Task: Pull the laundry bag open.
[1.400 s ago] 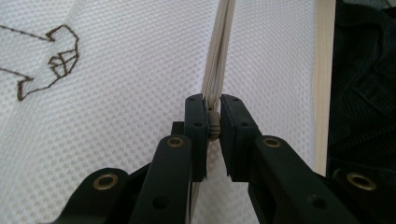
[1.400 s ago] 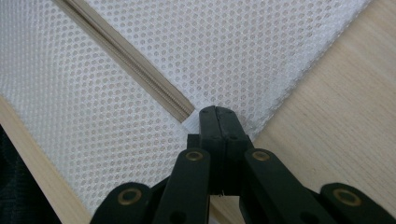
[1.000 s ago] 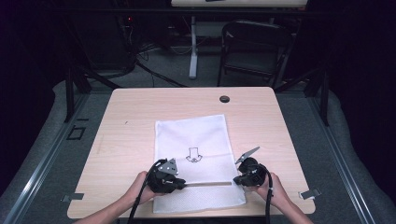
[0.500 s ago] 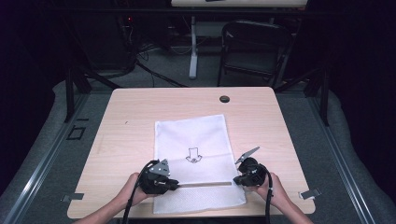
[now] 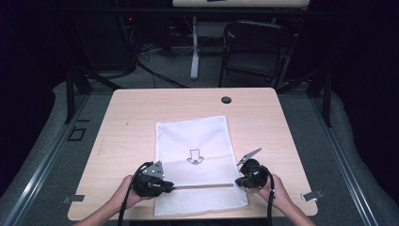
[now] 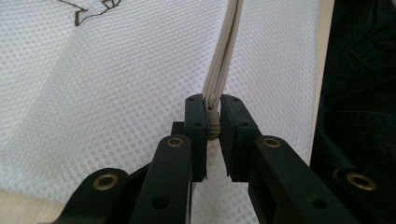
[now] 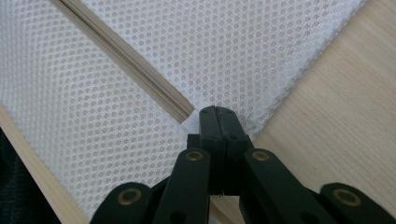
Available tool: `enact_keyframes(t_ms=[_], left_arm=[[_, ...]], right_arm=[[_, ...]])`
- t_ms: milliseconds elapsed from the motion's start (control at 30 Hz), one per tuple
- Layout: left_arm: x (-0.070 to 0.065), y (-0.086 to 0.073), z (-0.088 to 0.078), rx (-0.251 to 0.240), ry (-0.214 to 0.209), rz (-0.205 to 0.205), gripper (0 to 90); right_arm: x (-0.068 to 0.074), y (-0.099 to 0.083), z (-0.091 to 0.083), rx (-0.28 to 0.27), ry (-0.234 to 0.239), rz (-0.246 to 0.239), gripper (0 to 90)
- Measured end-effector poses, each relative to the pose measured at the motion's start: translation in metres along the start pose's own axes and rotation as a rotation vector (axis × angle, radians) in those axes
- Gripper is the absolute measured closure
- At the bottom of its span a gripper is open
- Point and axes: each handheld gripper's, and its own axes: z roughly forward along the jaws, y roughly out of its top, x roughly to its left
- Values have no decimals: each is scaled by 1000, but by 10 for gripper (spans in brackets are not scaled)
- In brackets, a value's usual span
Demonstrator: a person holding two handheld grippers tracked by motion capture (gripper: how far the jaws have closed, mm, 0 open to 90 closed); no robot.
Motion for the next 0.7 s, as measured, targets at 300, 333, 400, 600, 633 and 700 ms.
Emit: enact_keyframes(t_ms=[300, 333, 400, 600, 633, 700], left_arm=[[5, -12, -12, 0, 14, -18, 822], [6, -13, -14, -1, 16, -19, 822], [6, -15, -16, -1, 21, -22, 822], [7, -21, -19, 2, 23, -30, 822], [7, -22, -18, -2, 18, -32, 822], [7, -22, -19, 3, 22, -29, 822]], right_arm=[[0, 0, 0, 1, 0, 0, 900], [0, 0, 0, 2, 1, -2, 900], [0, 0, 0, 3, 0, -2, 900], [0, 0, 0, 4, 0, -3, 900], [0, 0, 0, 2, 1, -1, 900], [0, 0, 0, 3, 2, -1, 900]])
